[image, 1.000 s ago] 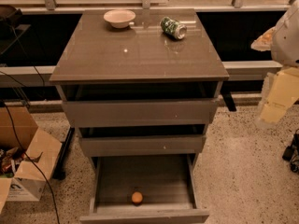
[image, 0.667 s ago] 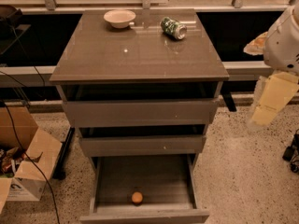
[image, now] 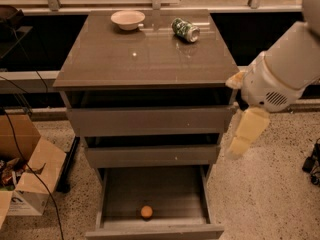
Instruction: Pick orange from bottom drawer and place on counter
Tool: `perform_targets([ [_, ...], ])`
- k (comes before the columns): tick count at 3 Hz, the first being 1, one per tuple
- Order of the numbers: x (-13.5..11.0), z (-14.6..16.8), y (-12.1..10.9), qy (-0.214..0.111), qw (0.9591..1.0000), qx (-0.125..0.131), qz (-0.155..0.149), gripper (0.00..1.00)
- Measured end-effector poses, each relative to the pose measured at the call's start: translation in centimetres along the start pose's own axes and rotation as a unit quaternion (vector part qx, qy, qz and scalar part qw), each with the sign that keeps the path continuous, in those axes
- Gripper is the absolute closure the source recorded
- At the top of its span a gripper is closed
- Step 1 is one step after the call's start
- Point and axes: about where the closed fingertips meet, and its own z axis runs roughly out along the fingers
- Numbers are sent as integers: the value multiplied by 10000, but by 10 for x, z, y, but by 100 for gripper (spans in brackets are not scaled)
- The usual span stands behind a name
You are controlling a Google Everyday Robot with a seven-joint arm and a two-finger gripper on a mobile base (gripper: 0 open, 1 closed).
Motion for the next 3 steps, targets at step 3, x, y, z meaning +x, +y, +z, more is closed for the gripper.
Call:
perform_targets([
  [3, -5, 52, 9, -691, 9973, -254, -57, 0],
])
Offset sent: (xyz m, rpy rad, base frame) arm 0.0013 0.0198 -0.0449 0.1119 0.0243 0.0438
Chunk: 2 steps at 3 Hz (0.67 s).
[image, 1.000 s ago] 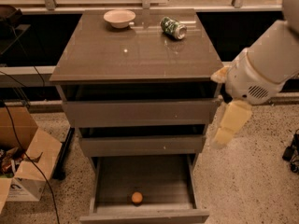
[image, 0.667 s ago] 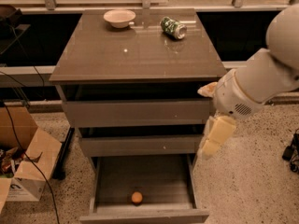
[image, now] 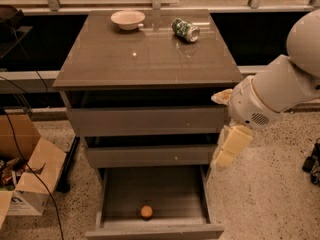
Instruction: Pick orange from bottom drawer and place on counter
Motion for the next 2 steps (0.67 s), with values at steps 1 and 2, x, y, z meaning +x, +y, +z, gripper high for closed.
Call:
perform_targets([
  [1, -16, 33, -2, -429, 9990, -84, -49, 0],
  [2, -30, 79, -6, -963, 9952, -163, -20, 0],
])
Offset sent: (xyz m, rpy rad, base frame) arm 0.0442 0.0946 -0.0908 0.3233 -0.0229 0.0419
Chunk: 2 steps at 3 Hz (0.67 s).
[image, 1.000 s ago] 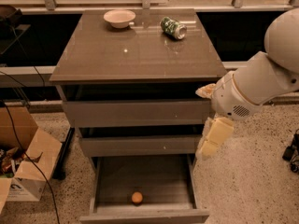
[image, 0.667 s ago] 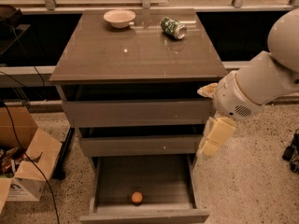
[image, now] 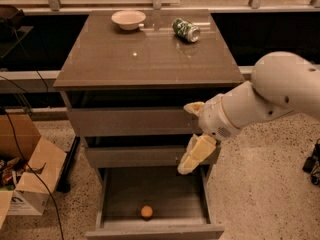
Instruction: Pick orange from bottom drawer and place on counter
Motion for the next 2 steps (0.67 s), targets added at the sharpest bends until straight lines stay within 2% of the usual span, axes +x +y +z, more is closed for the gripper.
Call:
perform_targets([
  [1, 7, 62, 1, -485, 9984, -260, 137, 0],
  [2, 40, 142, 7, -892, 9914, -772, 562, 0],
])
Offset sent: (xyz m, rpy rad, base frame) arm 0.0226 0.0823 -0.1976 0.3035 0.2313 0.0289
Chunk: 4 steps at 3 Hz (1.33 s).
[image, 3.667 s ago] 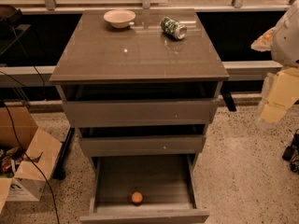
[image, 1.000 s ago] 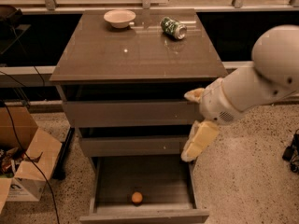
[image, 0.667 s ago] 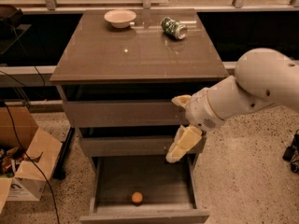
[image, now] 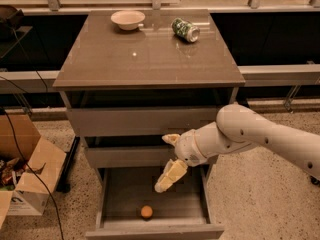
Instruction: Pick orange from bottom drawer and place on counter
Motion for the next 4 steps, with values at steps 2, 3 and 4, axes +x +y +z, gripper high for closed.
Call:
perform_targets([
  [2, 9, 43, -6, 0, 9997, -224, 74, 0],
  [3, 37, 92, -22, 36, 9993, -342, 114, 0],
  [4, 89, 146, -35, -69, 9979, -366, 539, 0],
])
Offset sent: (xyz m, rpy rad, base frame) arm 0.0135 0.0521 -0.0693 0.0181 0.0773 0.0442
